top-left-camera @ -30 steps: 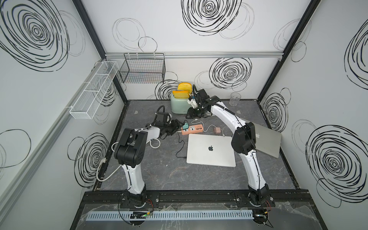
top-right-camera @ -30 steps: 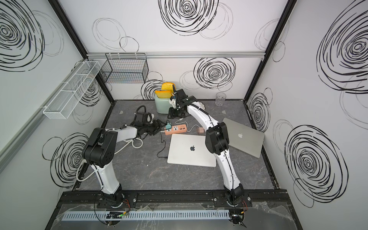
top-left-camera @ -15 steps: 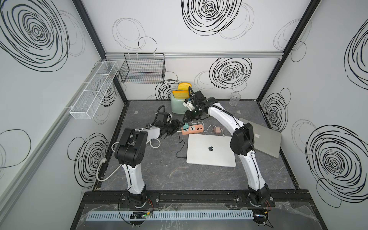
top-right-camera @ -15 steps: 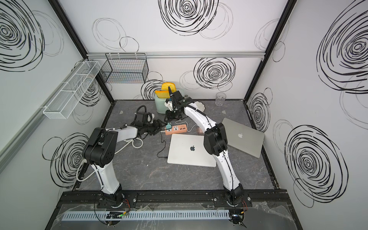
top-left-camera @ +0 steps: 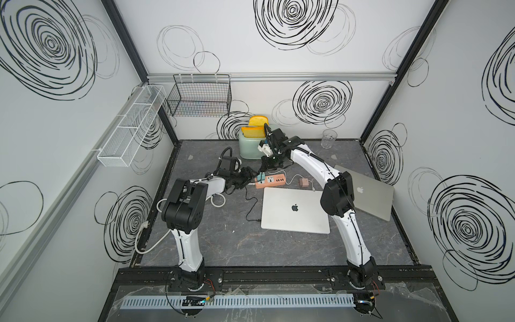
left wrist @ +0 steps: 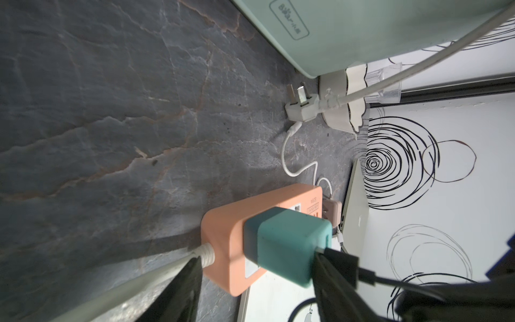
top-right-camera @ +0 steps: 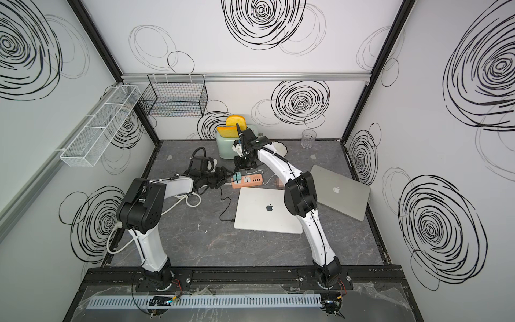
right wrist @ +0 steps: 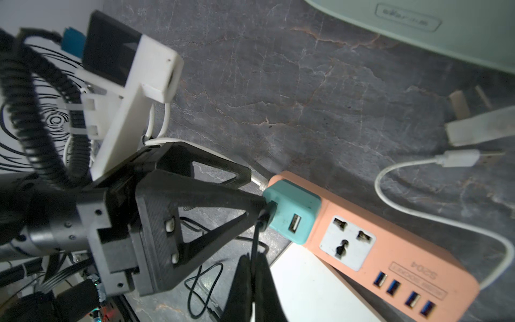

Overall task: Unplug the laptop charger
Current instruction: Remove the charging cable from the plug, then place the charging cable at the center of the board.

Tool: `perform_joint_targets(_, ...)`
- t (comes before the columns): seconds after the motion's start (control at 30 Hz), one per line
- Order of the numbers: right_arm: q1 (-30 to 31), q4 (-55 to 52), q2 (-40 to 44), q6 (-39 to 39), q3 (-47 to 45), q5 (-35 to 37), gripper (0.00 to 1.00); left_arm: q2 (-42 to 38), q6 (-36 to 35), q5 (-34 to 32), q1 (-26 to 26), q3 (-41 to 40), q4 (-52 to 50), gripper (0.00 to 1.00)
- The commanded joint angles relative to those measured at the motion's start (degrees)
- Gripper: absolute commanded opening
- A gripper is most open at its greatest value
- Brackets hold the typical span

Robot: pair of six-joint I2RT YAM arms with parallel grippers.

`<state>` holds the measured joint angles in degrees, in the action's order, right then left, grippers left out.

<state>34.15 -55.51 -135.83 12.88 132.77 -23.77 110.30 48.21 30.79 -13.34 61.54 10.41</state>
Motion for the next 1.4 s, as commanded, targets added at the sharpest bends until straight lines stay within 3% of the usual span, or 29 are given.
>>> perform_joint_targets(0.0, -0.1, -1.4, -0.1, -0.2, 2.7, -1.0, 0.00, 2.0, -0.7, -1.5, -0.8, 0.2, -3.3, 0.67)
perform_joint_targets(0.47, -1.2, -2.2, 3.2, 1.9, 2.2, 0.5, 0.00, 3.2, -1.5, -2.0, -1.5, -0.9, -3.5, 0.67)
perform_joint_targets(0.67, -7.1, 0.9, 9.7, 2.7, -8.7, 3.6, 0.00, 2.8, -3.3, -1.7, -1.3, 2.6, -6.2, 0.67)
perform_joint_targets(0.93, -12.7, 9.7, 18.3, 4.5, -28.4, 0.3, 0.00, 2.5, -3.2, -0.7, -1.8, 4.1, -6.3, 0.69)
perform_joint_targets(1.37, -17.4, 12.1, 17.5, 3.4, -33.6, 4.1, 0.03, 0.4, -4.0, -0.5, -1.9, 4.8, -8.0, 0.71)
